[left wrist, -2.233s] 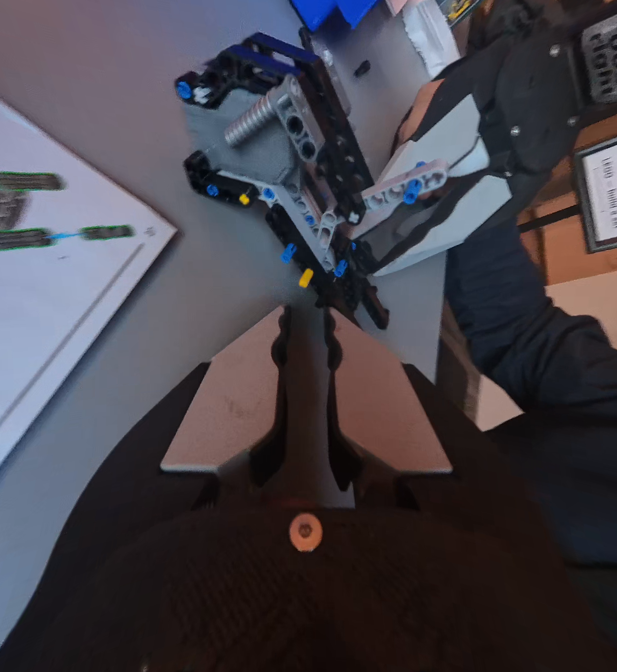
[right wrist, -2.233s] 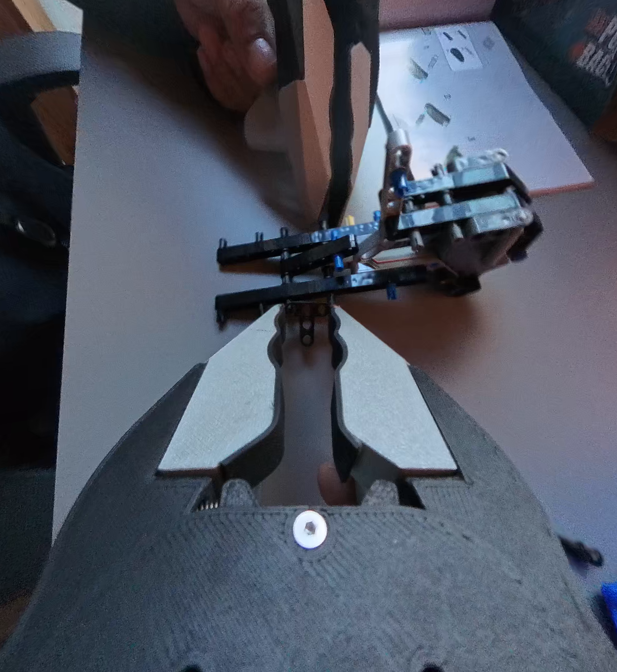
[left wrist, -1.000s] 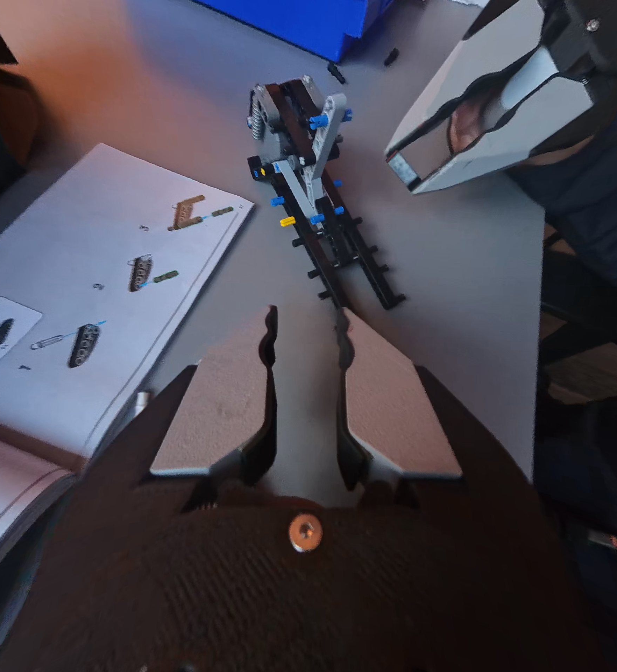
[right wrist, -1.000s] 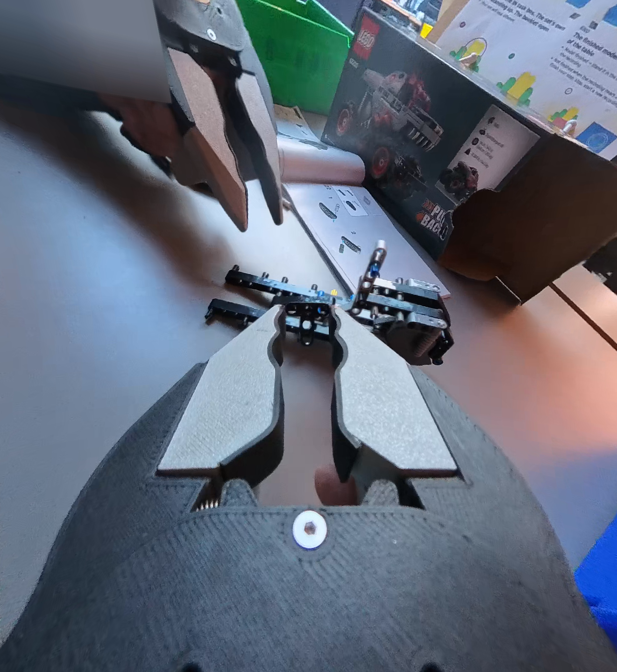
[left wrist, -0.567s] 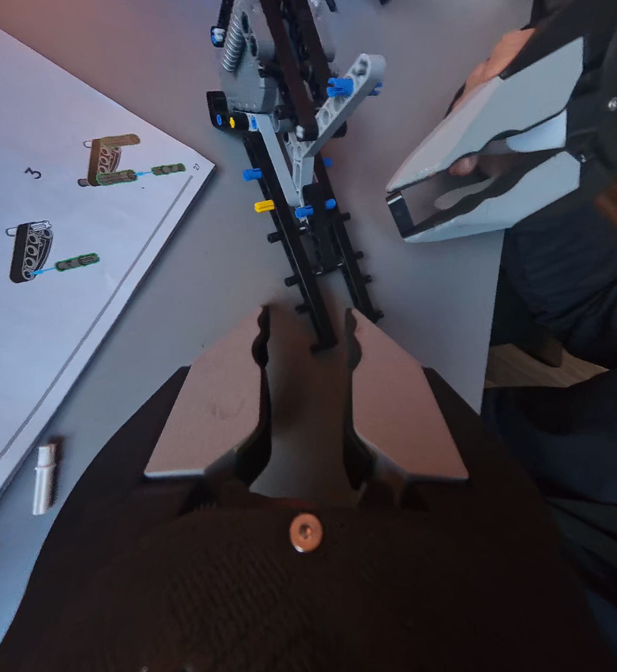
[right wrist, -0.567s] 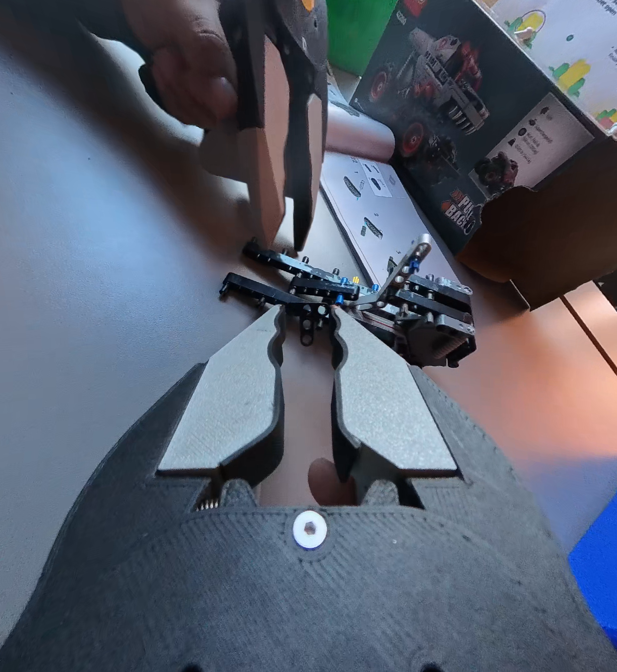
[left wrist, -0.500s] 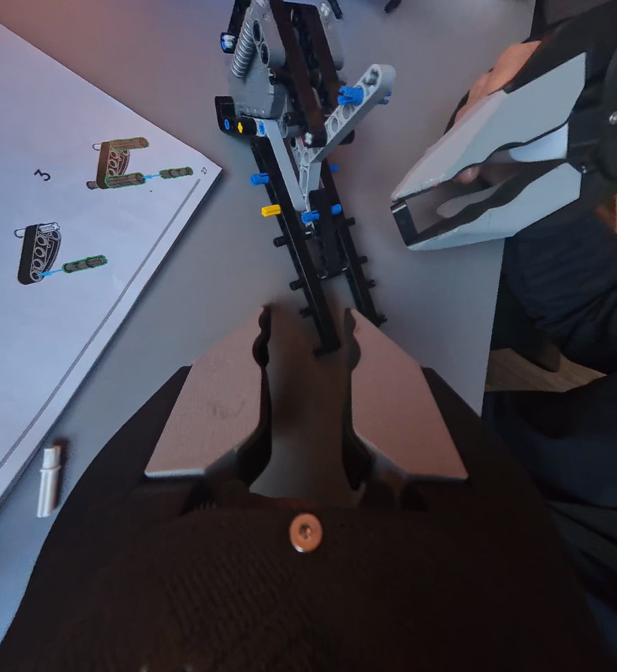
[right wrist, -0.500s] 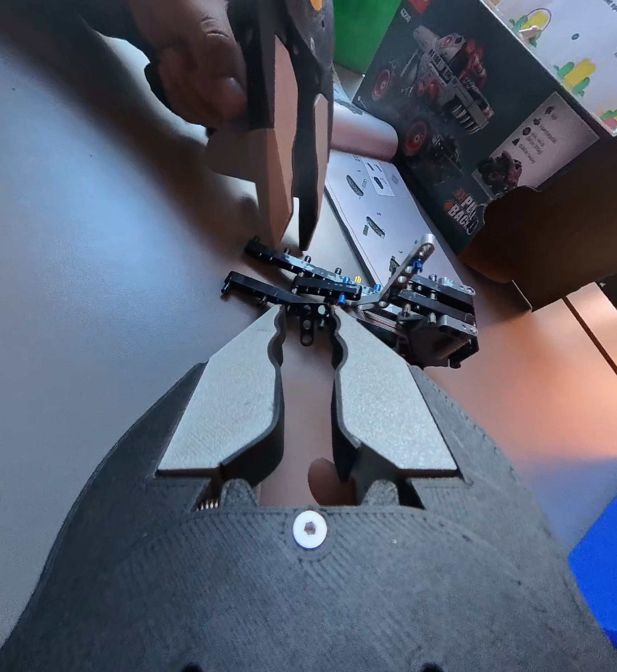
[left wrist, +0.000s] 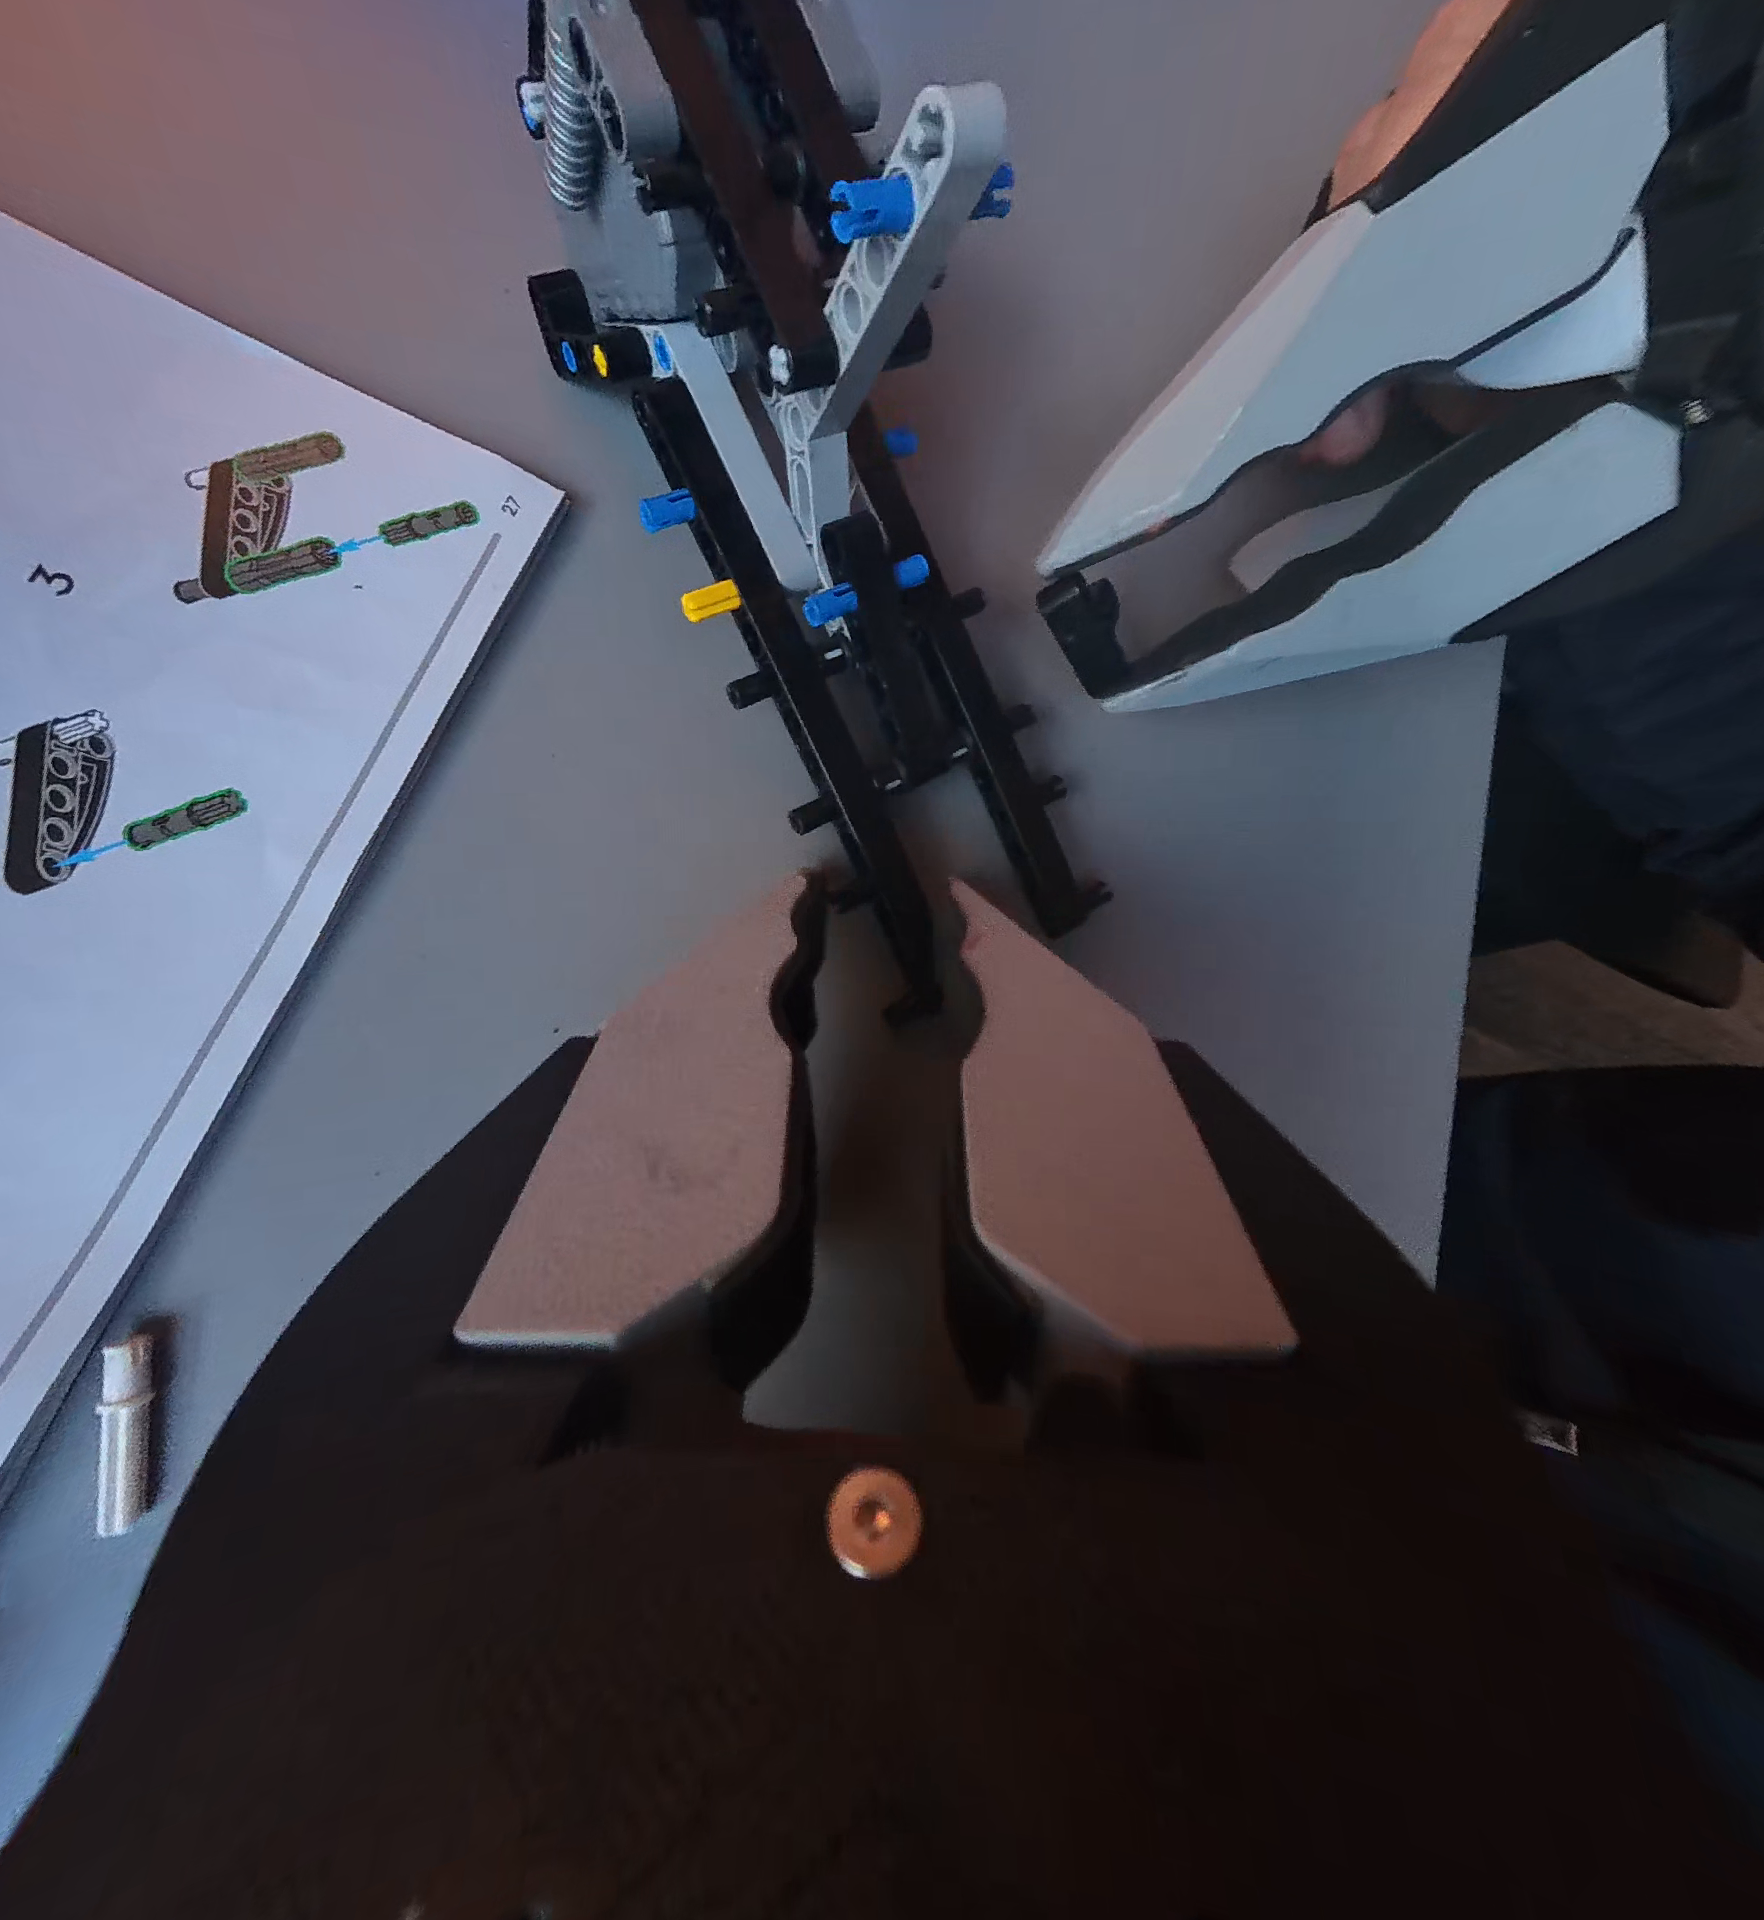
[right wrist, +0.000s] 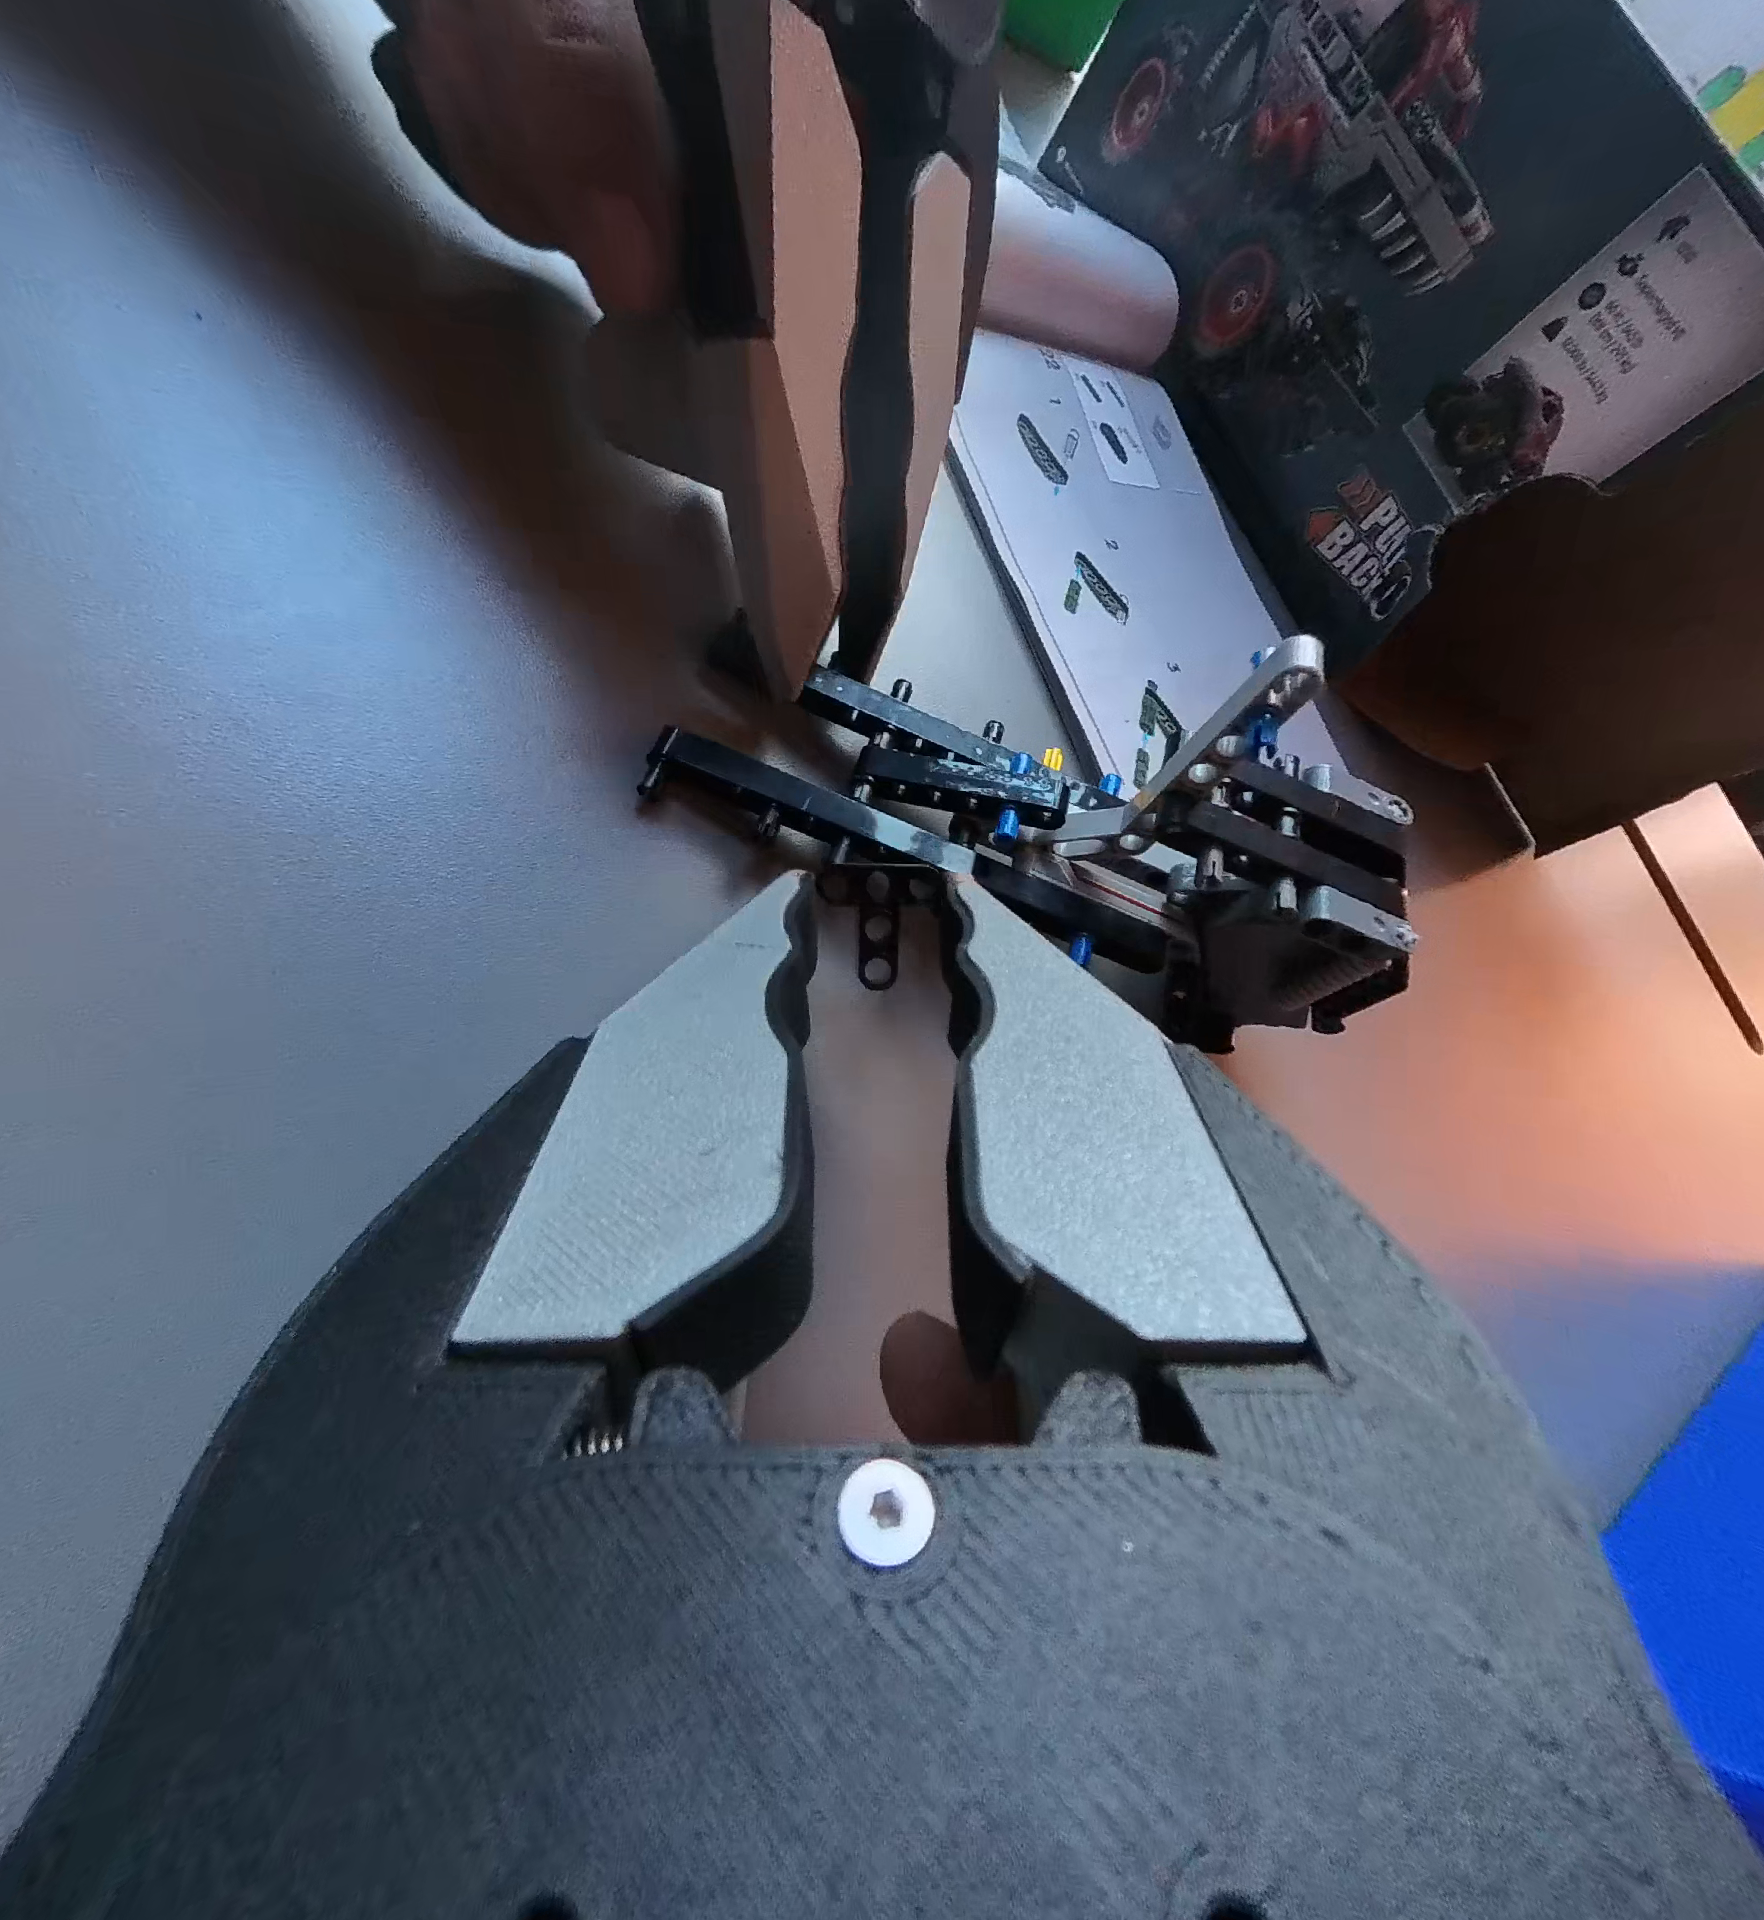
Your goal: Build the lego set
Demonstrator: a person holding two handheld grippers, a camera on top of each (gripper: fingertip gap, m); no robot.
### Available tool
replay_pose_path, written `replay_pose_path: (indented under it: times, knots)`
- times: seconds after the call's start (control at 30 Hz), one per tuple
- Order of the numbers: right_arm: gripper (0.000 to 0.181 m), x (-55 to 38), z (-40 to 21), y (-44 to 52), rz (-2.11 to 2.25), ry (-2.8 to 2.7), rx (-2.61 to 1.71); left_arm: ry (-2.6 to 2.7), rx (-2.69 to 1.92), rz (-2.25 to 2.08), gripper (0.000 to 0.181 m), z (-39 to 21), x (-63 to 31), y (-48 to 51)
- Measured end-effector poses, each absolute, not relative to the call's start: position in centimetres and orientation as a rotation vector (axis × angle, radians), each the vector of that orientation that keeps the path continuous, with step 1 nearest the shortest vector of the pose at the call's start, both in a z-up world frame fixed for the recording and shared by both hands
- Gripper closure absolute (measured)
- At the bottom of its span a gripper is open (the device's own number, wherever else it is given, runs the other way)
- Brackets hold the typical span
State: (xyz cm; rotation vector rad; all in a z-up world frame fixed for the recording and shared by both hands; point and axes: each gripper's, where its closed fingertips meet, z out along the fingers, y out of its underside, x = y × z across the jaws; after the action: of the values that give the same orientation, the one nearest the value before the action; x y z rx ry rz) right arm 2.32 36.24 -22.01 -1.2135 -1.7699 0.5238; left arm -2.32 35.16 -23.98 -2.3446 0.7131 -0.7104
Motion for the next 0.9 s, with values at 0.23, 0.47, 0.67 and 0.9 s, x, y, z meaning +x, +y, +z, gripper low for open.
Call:
replay_pose_path:
  times: [0.23,0.47,0.67,0.9]
  knots:
    - [0.161,2.2,-22.2,36.2,0.509,-1.773,-1.221,0.636,-2.343,-0.753,0.166,-23.9,-2.5,35.9]
    - [0.161,1.9,-20.9,35.9,0.660,-1.630,-1.385,0.464,-2.312,-0.976,0.168,-22.7,-2.5,36.4]
    - [0.161,2.4,-21.7,36.3,0.689,-1.592,-1.548,0.417,-2.277,-1.070,0.175,-21.5,-2.0,36.5]
    - [0.161,2.6,-22.0,36.3,0.736,-1.604,-1.585,0.461,-2.320,-0.900,0.181,-22.8,-3.1,36.7]
